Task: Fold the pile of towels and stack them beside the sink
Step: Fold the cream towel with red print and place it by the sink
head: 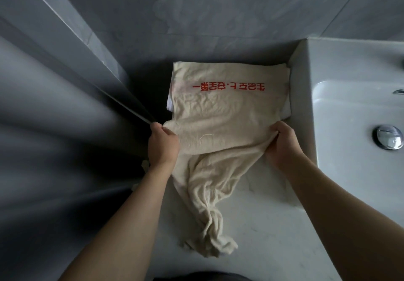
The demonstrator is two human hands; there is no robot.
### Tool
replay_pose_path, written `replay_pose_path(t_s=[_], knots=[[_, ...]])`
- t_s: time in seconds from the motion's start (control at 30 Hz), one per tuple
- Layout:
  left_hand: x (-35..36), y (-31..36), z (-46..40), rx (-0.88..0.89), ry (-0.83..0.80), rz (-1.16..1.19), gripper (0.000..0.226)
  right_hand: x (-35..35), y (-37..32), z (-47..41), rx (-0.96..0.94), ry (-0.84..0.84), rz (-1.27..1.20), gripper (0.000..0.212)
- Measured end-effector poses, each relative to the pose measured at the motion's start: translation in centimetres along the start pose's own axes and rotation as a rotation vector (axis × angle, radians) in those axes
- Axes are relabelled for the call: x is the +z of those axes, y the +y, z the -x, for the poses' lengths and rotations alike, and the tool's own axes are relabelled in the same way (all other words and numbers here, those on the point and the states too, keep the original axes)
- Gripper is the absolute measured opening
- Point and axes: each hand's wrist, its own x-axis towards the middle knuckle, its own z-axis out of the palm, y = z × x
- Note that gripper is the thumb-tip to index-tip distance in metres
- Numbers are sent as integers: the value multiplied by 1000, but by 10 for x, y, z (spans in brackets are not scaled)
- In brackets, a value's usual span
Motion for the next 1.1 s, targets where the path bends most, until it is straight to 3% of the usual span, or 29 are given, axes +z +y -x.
replay_pose_path(t_s=[0.1,0.17,0.27,0.47,0.63,0.7,0.83,0.97,1.1], knots=[[-3,1,-5,12,40,-42,18,-3,0,-4,-95,180,338,9],[-3,0,-8,24,47,-98,17,-9,0,-8,-237,252,727,22],[-2,-4,-12,49,51,-163,20,-12,0,-3,-356,313,1174,19],[-2,-7,-16,44,84,-284,24,-9,2,9,-337,300,1419,28],[-2,-1,-14,15,-86,-502,35,-9,-3,13,-195,208,1608,39],[1,9,-15,103,-36,-508,44,-6,-8,11,-176,175,1738,46],[16,45,-20,494,43,-456,50,12,-18,3,-335,166,1936,51],[43,84,-39,689,-154,-450,57,28,-36,-26,-608,72,1859,62],[72,86,-65,609,-408,-578,62,32,-48,-70,-646,12,1823,67]])
